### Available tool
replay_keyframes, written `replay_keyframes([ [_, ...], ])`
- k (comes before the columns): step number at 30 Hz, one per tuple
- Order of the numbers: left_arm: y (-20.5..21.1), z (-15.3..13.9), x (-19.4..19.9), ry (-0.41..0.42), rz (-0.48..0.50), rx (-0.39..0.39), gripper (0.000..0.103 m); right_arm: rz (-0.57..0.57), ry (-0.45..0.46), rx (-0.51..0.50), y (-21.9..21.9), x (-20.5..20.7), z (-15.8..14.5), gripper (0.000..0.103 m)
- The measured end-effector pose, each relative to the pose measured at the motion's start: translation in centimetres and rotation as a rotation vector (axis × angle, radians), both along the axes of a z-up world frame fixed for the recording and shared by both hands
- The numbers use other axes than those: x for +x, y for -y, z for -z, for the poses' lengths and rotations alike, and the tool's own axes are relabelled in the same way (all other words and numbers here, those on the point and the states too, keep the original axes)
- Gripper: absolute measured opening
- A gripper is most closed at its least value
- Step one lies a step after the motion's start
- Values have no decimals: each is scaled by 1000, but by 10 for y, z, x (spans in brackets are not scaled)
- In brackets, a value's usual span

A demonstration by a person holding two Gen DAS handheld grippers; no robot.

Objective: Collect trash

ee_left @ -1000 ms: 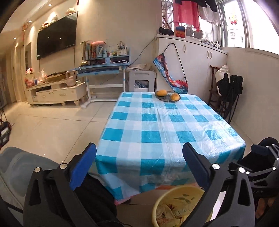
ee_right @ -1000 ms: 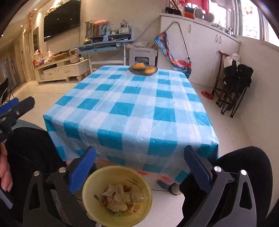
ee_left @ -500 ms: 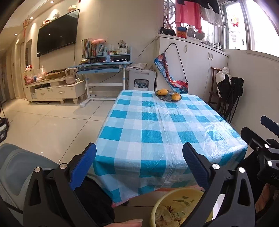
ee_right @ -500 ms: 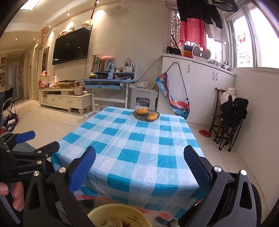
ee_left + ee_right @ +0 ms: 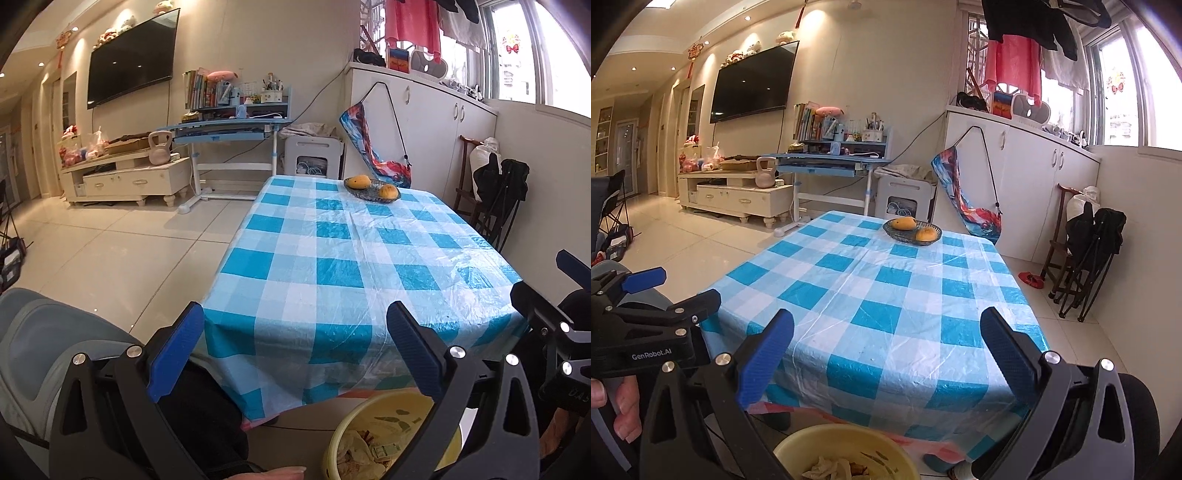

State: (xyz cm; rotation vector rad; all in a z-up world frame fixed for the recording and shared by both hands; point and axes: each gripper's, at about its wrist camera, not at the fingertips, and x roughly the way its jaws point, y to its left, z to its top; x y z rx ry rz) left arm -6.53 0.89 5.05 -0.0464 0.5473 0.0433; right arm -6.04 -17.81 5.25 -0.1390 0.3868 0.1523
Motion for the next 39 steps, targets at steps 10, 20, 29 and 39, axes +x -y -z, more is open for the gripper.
replay_keyframes([
  [10, 4, 1, 2, -6, -5, 13, 95, -18, -11, -18, -5, 0, 2, 97],
  [20, 3, 2, 3, -3, -4, 14, 95, -27, -15, -31, -8, 0, 3, 97],
  [29, -2, 7, 3, 5, 42, -64, 96, -33, -23, -25, -8, 1, 5, 97],
  [39, 21, 10, 7, -25, 94, 53, 96, 63, -58, 3, 11, 13, 11, 97],
])
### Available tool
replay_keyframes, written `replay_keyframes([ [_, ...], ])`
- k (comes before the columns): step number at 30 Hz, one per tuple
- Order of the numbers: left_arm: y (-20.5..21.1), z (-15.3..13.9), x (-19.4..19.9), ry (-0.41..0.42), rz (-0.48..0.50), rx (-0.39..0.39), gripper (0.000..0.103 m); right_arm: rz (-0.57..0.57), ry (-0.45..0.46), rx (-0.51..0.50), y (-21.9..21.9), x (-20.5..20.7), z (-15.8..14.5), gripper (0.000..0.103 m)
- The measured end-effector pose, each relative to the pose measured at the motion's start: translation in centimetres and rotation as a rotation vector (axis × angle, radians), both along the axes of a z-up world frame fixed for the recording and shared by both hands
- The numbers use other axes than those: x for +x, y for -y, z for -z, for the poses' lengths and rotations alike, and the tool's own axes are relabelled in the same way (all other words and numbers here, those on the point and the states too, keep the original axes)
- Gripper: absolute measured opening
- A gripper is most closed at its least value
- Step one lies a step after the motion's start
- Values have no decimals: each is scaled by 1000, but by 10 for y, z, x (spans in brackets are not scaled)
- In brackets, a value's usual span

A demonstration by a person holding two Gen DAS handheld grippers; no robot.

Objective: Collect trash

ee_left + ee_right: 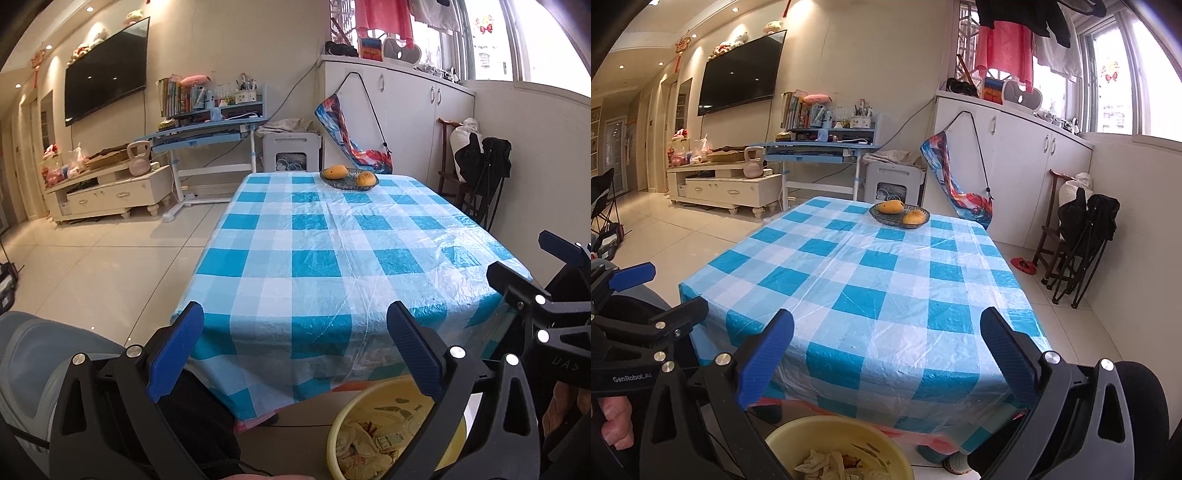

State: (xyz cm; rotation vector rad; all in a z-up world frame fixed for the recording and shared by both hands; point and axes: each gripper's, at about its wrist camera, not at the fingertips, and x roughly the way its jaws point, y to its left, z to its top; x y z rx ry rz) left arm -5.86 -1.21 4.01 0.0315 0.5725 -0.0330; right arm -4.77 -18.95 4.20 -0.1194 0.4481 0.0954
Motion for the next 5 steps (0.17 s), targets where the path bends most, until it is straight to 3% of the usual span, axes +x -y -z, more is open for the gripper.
replay_keyframes([
  [5, -10, 6, 7, -74, -14, -51, 96, 28, -39, 21, 8, 6, 5, 97],
])
